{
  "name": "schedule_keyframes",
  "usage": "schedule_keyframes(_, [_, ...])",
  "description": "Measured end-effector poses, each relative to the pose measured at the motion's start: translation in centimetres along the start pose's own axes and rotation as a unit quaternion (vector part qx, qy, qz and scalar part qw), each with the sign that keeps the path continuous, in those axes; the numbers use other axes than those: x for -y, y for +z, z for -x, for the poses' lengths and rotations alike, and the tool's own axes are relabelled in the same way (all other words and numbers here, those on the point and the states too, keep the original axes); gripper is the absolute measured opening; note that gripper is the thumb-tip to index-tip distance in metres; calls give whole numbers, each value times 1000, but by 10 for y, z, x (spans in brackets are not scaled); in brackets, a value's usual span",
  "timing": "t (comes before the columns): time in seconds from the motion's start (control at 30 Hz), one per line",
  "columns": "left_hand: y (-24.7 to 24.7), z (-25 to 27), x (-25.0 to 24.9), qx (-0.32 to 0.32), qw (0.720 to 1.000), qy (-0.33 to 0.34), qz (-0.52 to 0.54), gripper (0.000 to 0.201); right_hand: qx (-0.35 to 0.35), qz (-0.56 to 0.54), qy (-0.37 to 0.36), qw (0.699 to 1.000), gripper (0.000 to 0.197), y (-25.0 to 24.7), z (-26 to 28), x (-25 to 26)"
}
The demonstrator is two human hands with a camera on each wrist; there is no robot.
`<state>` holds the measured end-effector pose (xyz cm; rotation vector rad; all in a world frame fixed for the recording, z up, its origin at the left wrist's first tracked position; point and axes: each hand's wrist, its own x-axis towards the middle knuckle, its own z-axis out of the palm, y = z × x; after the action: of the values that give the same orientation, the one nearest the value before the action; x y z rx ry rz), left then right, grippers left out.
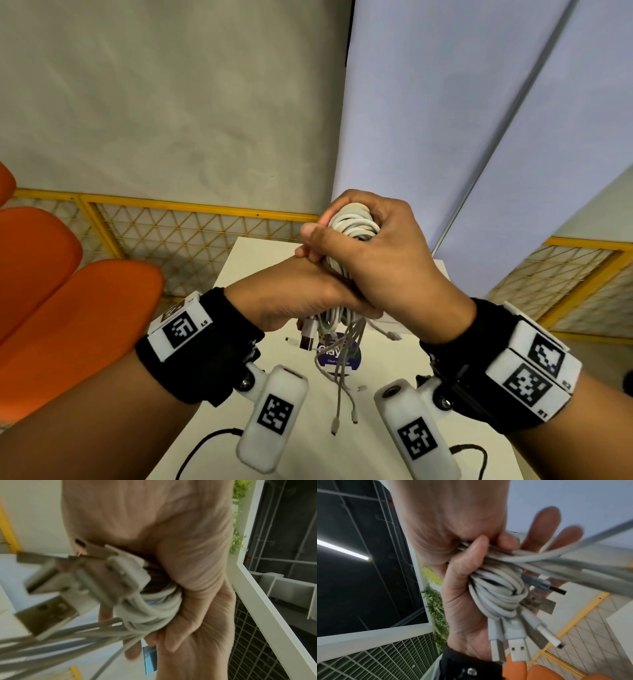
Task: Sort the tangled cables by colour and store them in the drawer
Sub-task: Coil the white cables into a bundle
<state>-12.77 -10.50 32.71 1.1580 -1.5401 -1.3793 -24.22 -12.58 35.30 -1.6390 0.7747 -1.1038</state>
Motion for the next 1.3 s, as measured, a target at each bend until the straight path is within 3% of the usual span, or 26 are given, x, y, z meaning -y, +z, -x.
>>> schedule_keyframes(0.1, [-4, 0, -1, 62, 997, -31, -17, 15, -4, -11, 18, 1000, 16, 0, -2, -1])
schedule_keyframes(0.23, [-3, 0, 0, 103, 993, -53, -36, 12, 8, -14, 33, 999, 17, -1, -4, -1])
schedule_keyframes(0.4, [-2, -4, 2, 100, 992, -60, -55, 17, -17, -10, 45, 999, 18, 2, -6, -5])
schedule_keyframes(0.53, [0, -7, 6, 69, 997, -22, -16, 17, -37, -26, 39, 998, 20, 4, -11, -7])
schedule_keyframes(0.7, [-4, -11, 16, 95, 994, -4, 49, 17, 9, -65, 53, 996, 23, -1, -16, -10])
schedule_keyframes(0.8, [-8, -11, 19, 104, 991, -23, 82, 3, 39, -107, 56, 992, 21, -4, -16, -8])
schedule_keyframes(0.9, [-4, -10, 21, 113, 987, -37, 107, 13, 39, -136, 59, 988, 28, -2, -17, -8])
schedule_keyframes(0.93, [-2, -10, 21, 114, 987, -34, 108, 10, 33, -133, 62, 989, 31, -1, -17, -8])
schedule_keyframes(1.07, [4, -11, 19, 113, 987, -37, 108, 30, 18, -122, 64, 990, 36, 1, -17, -5])
schedule_keyframes(1.3, [-1, -13, 16, 69, 988, -3, 141, 21, 92, -75, 28, 992, 30, -17, -21, -7])
